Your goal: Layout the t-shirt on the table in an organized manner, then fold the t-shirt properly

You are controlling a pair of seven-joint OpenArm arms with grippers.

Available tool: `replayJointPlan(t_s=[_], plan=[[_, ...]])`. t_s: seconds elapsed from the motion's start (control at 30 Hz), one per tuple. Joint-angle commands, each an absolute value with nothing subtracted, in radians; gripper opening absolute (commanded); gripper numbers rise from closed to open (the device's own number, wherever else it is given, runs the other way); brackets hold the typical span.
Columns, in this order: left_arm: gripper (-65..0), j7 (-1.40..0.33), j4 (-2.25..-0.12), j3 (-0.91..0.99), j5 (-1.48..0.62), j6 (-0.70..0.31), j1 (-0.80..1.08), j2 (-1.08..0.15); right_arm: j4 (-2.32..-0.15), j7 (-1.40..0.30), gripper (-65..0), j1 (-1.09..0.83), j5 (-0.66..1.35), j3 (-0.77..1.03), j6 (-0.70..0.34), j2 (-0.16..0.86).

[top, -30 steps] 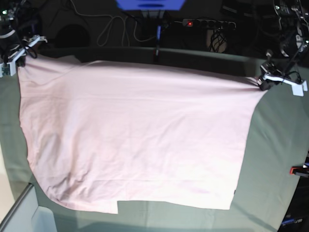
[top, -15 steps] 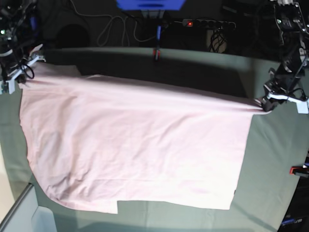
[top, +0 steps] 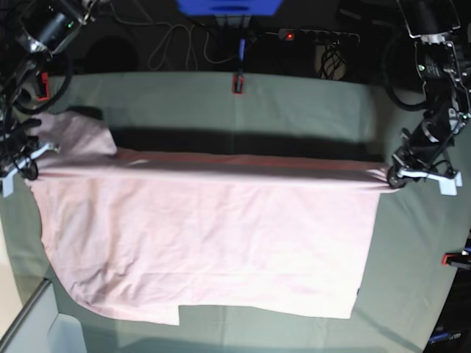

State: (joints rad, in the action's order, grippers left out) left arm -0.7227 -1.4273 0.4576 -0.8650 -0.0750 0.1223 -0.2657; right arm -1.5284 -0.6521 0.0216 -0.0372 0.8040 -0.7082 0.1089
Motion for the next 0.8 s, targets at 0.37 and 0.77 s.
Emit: replayJointPlan(t_s=[0.37, 0.77], plan=[[-64.8, -0.696, -1.382, 0.389, -0.736, -0.076, 0.027, -0.272, -1.296, -0.562, -65.0, 0.236, -0.134, 0.737, -0.698, 0.193], [-64.8, -0.702, -1.291, 0.387, -0.624, -0.076, -0.162, -0.252, -1.153, -0.455, -65.0, 0.271, -0.133, 0.682, -0.698, 0.194]])
